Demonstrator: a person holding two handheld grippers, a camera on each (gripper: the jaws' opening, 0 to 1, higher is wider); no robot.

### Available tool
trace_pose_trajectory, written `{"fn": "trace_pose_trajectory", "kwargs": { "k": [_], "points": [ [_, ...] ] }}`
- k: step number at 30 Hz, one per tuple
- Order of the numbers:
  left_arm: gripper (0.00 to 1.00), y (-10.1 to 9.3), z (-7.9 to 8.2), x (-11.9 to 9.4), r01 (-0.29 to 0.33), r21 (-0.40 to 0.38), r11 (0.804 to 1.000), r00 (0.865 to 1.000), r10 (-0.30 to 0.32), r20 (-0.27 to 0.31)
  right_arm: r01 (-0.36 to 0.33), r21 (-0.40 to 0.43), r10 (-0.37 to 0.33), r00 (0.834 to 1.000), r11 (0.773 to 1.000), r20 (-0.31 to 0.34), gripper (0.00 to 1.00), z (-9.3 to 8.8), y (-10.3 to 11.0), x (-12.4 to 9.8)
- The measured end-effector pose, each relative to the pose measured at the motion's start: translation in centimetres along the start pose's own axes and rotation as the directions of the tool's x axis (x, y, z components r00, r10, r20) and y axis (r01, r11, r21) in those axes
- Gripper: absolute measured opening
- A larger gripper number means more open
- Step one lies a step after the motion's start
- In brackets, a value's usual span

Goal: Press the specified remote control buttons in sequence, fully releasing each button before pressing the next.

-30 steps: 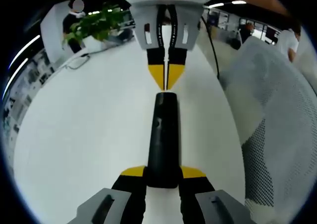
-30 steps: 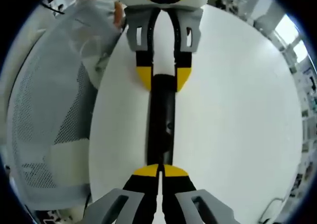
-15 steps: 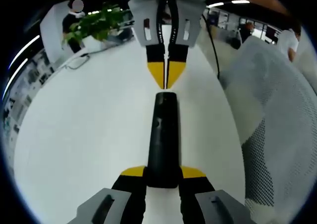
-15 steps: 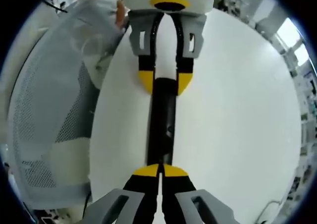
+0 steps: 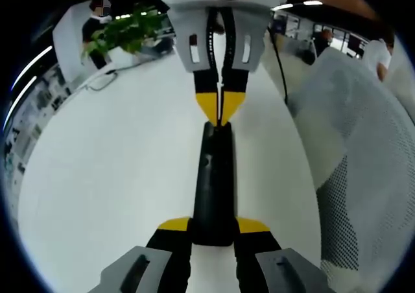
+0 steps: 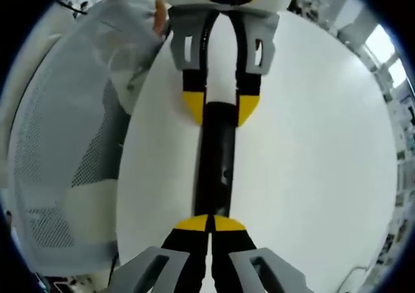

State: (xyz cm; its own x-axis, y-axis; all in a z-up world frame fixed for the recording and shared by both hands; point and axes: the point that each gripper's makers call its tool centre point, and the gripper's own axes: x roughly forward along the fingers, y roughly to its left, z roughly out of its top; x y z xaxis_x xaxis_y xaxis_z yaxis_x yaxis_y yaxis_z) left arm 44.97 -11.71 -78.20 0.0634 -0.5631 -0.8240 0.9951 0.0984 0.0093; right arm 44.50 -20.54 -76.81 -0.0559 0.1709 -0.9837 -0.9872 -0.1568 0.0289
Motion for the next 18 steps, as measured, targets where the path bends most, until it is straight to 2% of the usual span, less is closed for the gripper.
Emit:
{"fn": "trace_pose_trajectory", "kwargs": {
  "k": [18],
  "points": [
    [0.24, 0.12, 0.12, -0.01, 0.001, -0.002, 1.000, 1.000, -0.001, 0.005, -0.003, 0.003, 0.003, 1.000, 1.000, -0.013, 0.00, -0.52, -0.39, 0.53]
  ]
}}
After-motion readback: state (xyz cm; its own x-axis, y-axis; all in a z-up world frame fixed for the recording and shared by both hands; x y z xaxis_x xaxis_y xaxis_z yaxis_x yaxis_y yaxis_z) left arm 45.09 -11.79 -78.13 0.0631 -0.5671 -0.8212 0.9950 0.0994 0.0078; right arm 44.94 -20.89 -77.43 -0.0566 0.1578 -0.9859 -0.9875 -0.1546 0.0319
